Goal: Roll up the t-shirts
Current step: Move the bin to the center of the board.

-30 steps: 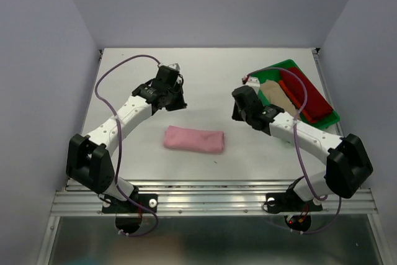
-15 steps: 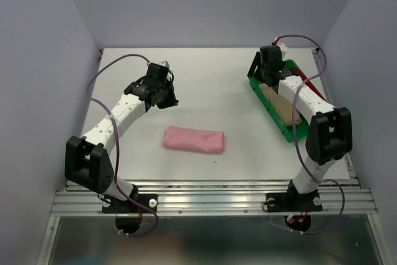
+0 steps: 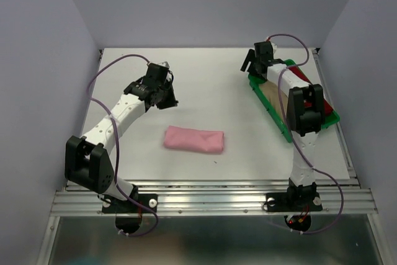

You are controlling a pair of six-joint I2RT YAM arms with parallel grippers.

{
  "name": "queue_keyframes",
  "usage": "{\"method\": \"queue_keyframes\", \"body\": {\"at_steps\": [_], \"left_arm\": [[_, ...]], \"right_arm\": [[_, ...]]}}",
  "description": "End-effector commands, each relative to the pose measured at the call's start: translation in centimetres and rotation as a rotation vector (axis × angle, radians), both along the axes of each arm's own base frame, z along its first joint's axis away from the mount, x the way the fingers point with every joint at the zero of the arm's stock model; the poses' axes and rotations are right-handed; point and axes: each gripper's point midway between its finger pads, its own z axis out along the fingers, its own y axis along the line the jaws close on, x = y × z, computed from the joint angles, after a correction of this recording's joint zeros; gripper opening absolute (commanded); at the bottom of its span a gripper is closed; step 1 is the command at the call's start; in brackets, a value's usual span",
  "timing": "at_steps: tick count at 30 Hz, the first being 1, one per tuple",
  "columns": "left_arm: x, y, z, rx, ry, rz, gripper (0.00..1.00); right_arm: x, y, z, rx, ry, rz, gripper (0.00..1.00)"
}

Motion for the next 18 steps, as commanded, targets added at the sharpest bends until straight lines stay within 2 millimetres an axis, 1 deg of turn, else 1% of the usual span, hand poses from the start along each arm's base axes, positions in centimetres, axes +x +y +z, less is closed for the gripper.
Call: {"method": "queue_keyframes", "body": {"at_steps": [1,2,5,6,7,8,9,11,12,14,15,16,18], "left_arm": [[0.0,0.5,0.4,0.02,-0.016,-0.005,0.11],[0.0,0.6,0.3,0.024,-0.014,-0.001,0.11],[0.1,0.8,0.4,0.029,-0.018,0.005,0.11],[0.1,0.8,0.3,0.029,-0.017,0.005,0.11],[0.1,0.8,0.1,0.032,-0.011,0.004,0.11],[0.1,0.9,0.1,0.034,-0.012,0.006,0.11],[0.1,0.9,0.0,0.035,-0.009,0.007,0.11],[0.1,1.0,-0.3,0.037,-0.003,0.007,0.1],[0.2,1.0,-0.3,0.036,-0.003,0.008,0.1],[0.2,1.1,-0.4,0.038,-0.002,0.012,0.1],[0.2,1.2,-0.4,0.04,-0.003,0.014,0.1],[0.1,1.3,-0.6,0.042,0.002,0.015,0.1],[0.2,1.7,-0.5,0.043,-0.002,0.027,0.1]], "right_arm": [[2.2,2.0,2.0,0.091,-0.06,0.05,0.83],[2.3,2.3,1.2,0.1,-0.046,0.06,0.83],[2.6,3.7,1.2,0.154,-0.053,0.119,0.83],[2.4,4.5,1.2,0.163,-0.053,0.142,0.83],[2.5,4.8,1.3,0.169,-0.063,0.158,0.82],[2.0,6.4,1.4,0.166,-0.064,0.19,0.82],[1.9,7.1,1.5,0.159,-0.069,0.214,0.83],[1.4,9.3,1.9,0.182,-0.076,0.286,0.82],[0.8,11.1,2.0,0.179,-0.078,0.338,0.82],[0.2,13.2,2.2,0.181,-0.082,0.403,0.82],[-0.2,14.3,2.2,0.177,-0.081,0.437,0.82],[-1.1,16.2,2.1,0.163,-0.081,0.489,0.81],[-2.1,18.4,2.4,0.164,-0.085,0.558,0.81]]}}
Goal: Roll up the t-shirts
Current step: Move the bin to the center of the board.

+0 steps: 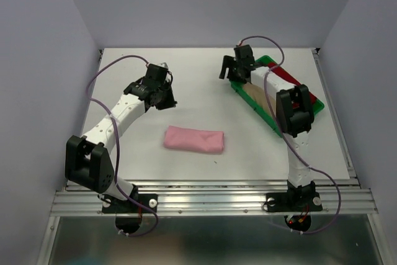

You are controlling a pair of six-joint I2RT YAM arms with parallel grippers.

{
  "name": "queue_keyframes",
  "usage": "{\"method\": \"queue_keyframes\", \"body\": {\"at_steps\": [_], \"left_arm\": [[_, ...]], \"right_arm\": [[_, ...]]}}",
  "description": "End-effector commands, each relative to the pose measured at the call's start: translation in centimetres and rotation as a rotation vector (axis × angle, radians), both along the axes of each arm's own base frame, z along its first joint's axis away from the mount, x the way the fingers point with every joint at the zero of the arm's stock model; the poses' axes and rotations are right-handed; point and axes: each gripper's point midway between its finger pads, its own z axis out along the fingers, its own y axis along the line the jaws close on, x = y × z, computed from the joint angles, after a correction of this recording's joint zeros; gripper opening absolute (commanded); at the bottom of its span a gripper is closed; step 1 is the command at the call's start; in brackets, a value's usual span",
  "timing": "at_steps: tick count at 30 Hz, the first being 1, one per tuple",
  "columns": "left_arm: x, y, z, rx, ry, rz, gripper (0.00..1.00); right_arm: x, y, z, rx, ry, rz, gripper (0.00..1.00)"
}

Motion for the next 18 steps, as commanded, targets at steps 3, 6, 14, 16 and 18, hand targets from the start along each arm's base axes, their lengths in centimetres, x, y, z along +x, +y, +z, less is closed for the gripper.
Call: {"method": "queue_keyframes", "body": {"at_steps": [3,6,14,16,18], "left_arm": [[-0.2,1.7,-0.6,0.033,0.003,0.022,0.1],[-0.1,2.5,-0.8,0.033,0.003,0.043,0.1],[-0.7,4.5,-1.4,0.022,0.013,0.096,0.11],[-0.9,4.9,-1.4,0.021,0.009,0.104,0.12],[-0.9,5.4,-1.2,0.021,0.001,0.116,0.14]], "right_arm": [[-3.2,12.1,4.0,0.079,-0.124,0.346,0.81],[-4.9,14.7,4.3,0.088,-0.127,0.414,0.81],[-6.1,16.2,7.0,0.075,-0.185,0.444,0.81],[-6.2,15.9,8.9,0.075,-0.218,0.435,0.82],[-6.4,15.0,12.6,0.076,-0.281,0.409,0.83]]}}
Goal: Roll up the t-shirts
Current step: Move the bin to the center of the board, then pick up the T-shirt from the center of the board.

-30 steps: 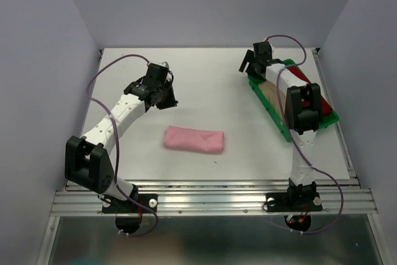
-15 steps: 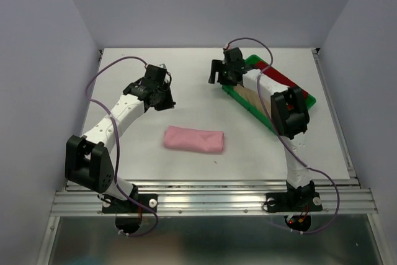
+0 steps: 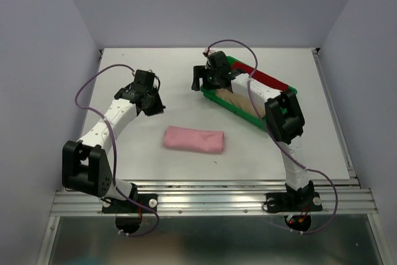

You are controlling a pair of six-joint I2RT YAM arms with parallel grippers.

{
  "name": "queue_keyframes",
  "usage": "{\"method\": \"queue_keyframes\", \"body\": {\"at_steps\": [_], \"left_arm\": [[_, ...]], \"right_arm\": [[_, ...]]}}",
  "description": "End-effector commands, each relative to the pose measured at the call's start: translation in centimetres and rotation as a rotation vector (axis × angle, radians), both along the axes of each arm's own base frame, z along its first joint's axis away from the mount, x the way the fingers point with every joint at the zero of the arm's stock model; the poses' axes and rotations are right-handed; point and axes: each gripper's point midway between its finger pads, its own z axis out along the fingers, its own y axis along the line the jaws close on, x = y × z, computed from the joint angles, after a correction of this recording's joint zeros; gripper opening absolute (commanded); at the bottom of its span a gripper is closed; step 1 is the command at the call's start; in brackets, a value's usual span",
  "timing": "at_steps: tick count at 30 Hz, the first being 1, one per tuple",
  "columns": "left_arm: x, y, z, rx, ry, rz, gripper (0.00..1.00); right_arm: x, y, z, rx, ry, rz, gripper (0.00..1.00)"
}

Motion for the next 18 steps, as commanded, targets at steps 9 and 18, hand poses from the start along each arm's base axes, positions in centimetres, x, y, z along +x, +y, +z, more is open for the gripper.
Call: {"method": "queue_keyframes", "body": {"at_steps": [9,18], "left_arm": [[-1.2,2.1,1.4,-0.025,-0.063,0.034,0.35],[-3.2,1.4,-0.2,-0.121,-0.057,0.053,0.88]], "right_arm": [[-5.5,-6.6,17.3,0.108,-0.229,-0.157,0.88],[-18.1,-9.5,7.0,0.195,0.158,-0.203,0.9]]}}
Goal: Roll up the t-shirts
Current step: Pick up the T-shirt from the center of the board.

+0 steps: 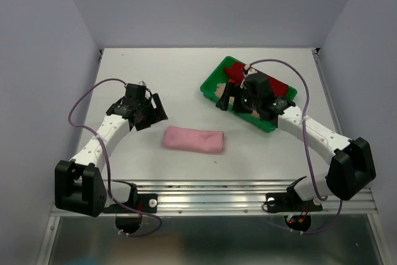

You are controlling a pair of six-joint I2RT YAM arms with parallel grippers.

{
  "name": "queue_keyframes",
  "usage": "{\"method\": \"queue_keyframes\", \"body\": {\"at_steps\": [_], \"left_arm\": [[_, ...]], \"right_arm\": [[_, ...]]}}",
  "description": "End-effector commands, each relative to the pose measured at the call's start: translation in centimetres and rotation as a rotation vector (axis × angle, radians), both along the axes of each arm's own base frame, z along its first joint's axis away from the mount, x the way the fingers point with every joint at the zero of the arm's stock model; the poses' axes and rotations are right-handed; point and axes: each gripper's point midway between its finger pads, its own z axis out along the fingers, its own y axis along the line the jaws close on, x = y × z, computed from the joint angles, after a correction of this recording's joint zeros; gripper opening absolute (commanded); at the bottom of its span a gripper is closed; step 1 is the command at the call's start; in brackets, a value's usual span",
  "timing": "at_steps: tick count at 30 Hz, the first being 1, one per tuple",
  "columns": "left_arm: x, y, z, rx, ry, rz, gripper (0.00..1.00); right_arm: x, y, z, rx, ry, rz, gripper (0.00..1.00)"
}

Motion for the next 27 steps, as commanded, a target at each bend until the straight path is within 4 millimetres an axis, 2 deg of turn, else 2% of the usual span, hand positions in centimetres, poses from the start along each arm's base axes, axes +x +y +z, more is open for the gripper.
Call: {"method": "queue_keyframes", "body": {"at_steps": [1,2,3,5,6,9,10,13,16,19,23,24,27], "left_arm": [[0.0,-0.4,0.5,-0.057,-0.043,0.014,0.89],[-0.1,-0.3,0.3,-0.052,-0.042,0.023,0.89],[-0.3,-0.1,-0.1,-0.048,-0.033,0.036,0.89],[-0.1,0.4,0.0,-0.032,-0.062,0.05,0.89],[-0.2,0.8,-0.3,-0.014,-0.067,0.063,0.88],[-0.2,1.4,0.1,0.005,-0.096,0.088,0.85],[-0.1,1.7,0.2,0.01,-0.105,0.109,0.85],[-0.1,1.5,1.0,0.006,-0.13,0.086,0.86],[-0.5,0.9,0.1,-0.013,-0.082,0.056,0.86],[-0.9,-0.1,-0.7,-0.064,-0.064,0.028,0.86],[-0.8,-0.2,-0.7,-0.074,-0.064,0.036,0.85],[-0.7,-0.2,-0.6,-0.074,-0.067,0.036,0.85],[-0.5,-0.2,-0.4,-0.074,-0.072,0.038,0.85]], "right_arm": [[-5.4,0.0,-5.6,0.065,0.234,-0.016,0.9],[-6.2,-0.1,-6.4,0.071,0.26,-0.018,0.91],[-7.3,-0.6,-8.2,0.072,0.315,-0.04,0.91],[-8.2,-0.9,-9.3,0.087,0.349,-0.053,0.91],[-9.1,-1.2,-10.7,0.09,0.389,-0.069,0.91],[-9.8,-0.9,-12.0,0.119,0.434,-0.061,0.91],[-10.4,-1.0,-13.0,0.118,0.468,-0.07,0.92],[-10.8,-0.6,-14.3,0.135,0.494,-0.069,0.91],[-11.6,-0.1,-15.8,0.142,0.535,-0.049,0.89],[-12.2,1.0,-16.6,0.139,0.548,-0.018,0.88],[-12.8,2.0,-17.4,0.148,0.586,0.003,0.86],[-12.3,2.5,-17.1,0.178,0.568,0.011,0.86],[-12.4,2.6,-17.9,0.192,0.588,-0.004,0.79]]}}
